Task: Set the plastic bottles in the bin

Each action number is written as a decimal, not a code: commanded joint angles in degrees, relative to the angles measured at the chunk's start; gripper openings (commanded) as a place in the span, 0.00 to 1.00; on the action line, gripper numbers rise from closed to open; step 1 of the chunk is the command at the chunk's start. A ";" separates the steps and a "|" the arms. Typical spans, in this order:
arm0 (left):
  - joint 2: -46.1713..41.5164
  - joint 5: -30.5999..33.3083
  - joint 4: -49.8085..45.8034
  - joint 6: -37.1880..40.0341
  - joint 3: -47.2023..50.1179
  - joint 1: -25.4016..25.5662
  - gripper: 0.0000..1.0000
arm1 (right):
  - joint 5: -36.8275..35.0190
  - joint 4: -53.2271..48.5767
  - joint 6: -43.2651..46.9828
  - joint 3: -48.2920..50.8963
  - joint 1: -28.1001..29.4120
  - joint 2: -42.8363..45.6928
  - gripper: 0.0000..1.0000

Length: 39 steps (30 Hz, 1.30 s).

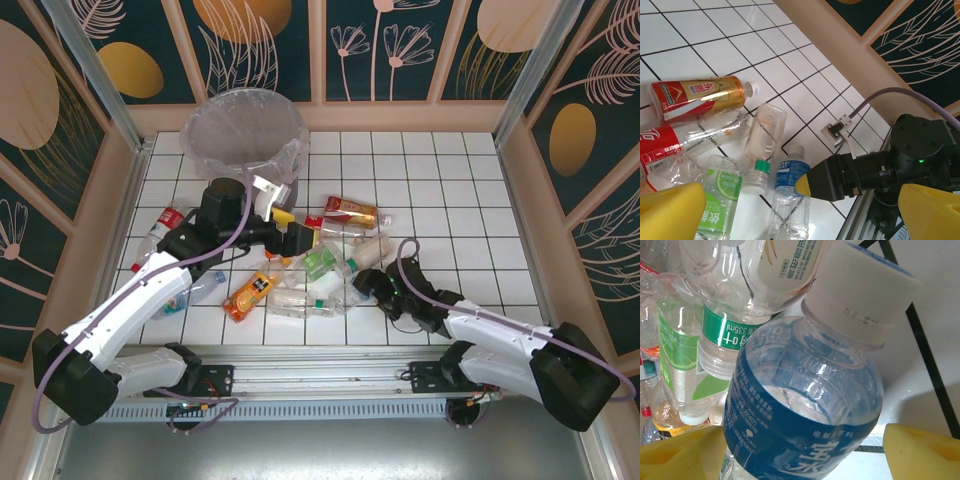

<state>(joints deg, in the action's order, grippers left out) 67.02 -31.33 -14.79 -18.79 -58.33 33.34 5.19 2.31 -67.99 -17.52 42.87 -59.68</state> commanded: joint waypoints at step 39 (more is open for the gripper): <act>3.02 -2.94 3.45 -1.58 2.25 3.20 0.98 | 0.88 -15.89 29.49 -12.31 -15.05 -7.75 0.71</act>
<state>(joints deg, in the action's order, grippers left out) 69.43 -32.82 -12.62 -20.23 -56.55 36.10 0.49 -5.69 -49.10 -27.83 30.44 -68.77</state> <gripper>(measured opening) 0.985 0.713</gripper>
